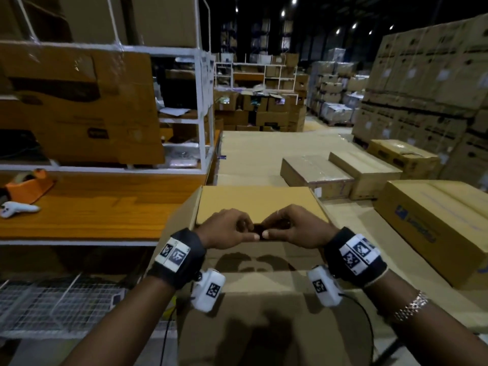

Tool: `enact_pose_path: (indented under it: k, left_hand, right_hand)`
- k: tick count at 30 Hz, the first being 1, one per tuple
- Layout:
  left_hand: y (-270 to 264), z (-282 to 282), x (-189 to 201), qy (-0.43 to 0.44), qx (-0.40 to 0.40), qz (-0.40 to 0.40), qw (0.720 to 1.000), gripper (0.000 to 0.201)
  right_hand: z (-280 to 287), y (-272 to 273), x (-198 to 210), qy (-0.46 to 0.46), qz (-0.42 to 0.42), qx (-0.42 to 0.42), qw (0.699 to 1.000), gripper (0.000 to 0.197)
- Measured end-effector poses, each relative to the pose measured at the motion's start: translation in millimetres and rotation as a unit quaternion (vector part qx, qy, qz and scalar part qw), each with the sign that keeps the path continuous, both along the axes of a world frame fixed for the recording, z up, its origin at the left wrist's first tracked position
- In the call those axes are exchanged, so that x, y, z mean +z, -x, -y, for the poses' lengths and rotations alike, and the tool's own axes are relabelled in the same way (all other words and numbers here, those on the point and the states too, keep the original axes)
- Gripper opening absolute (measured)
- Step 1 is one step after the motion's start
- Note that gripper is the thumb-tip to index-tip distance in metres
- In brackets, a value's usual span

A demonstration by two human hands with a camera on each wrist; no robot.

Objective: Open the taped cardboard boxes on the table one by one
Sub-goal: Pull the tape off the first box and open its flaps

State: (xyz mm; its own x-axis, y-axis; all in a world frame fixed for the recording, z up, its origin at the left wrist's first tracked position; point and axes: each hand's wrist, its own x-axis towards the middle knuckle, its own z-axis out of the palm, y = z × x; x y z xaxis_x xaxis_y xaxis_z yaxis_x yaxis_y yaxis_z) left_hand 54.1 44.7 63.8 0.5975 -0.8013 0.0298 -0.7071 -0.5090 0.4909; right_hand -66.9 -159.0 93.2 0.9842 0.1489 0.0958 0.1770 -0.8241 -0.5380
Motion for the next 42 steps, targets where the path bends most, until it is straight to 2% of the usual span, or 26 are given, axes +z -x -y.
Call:
enact_pose_path:
  k: [4,7,12,14,19,22,26,28,31,35,40,42]
  left_hand:
    - [-21.1,20.9,-22.2,-0.132,-0.05,-0.087,0.986,0.053]
    - [-34.4,24.7,-40.7,-0.195,-0.034,-0.1,0.975,0.065]
    - [-57.2,27.6,-45.3,-0.229,-0.008,-0.141,0.963,0.077]
    - [-65.7,30.5,-39.5,-0.229,0.0,-0.144,0.963,0.08]
    - [-81.4,40.4,-23.5,-0.256,0.005,-0.138,0.957,0.071]
    - [-90.1,42.0,-8.9,-0.177,0.003,-0.104,0.979,0.067]
    - [-114.6,52.8,6.2,-0.037,0.024,-0.051,0.998,0.08]
    - [-135.1,64.2,7.9,-0.011,0.021,-0.01,1.0,0.082]
    - [-165.8,86.9,8.3,-0.018,0.019,0.058,0.998,0.085]
    - [-204.0,119.1,-8.0,-0.071,0.023,0.077,0.994,0.086]
    - [-250.2,147.2,-48.7,-0.162,0.025,0.108,0.981,0.088]
    - [-263.5,151.2,-68.9,-0.184,0.034,0.096,0.978,0.085]
  right_hand:
    - [6.0,-26.8,-28.9,0.065,-0.163,-0.008,0.984,0.047]
    - [13.6,-42.2,-52.9,0.118,-0.232,-0.023,0.965,0.066]
    - [33.5,-62.4,-63.5,0.084,-0.299,-0.021,0.95,0.082]
    - [39.5,-70.8,-61.8,0.09,-0.295,-0.025,0.951,0.085]
    - [64.4,-87.9,-67.0,0.105,-0.282,-0.021,0.954,0.098]
    - [76.1,-97.5,-61.2,0.125,-0.211,0.003,0.969,0.102]
    - [94.6,-128.1,-42.3,0.13,-0.099,0.003,0.986,0.108]
    - [102.3,-152.4,-34.2,0.137,-0.065,-0.017,0.988,0.104]
    - [112.7,-194.6,-33.0,0.14,-0.023,-0.035,0.989,0.104]
    - [122.0,-247.2,-46.9,0.137,0.023,-0.053,0.989,0.097]
    - [132.6,-298.6,-87.2,0.158,-0.031,-0.049,0.986,0.078]
    - [137.6,-311.5,-112.3,0.179,-0.05,-0.039,0.982,0.07]
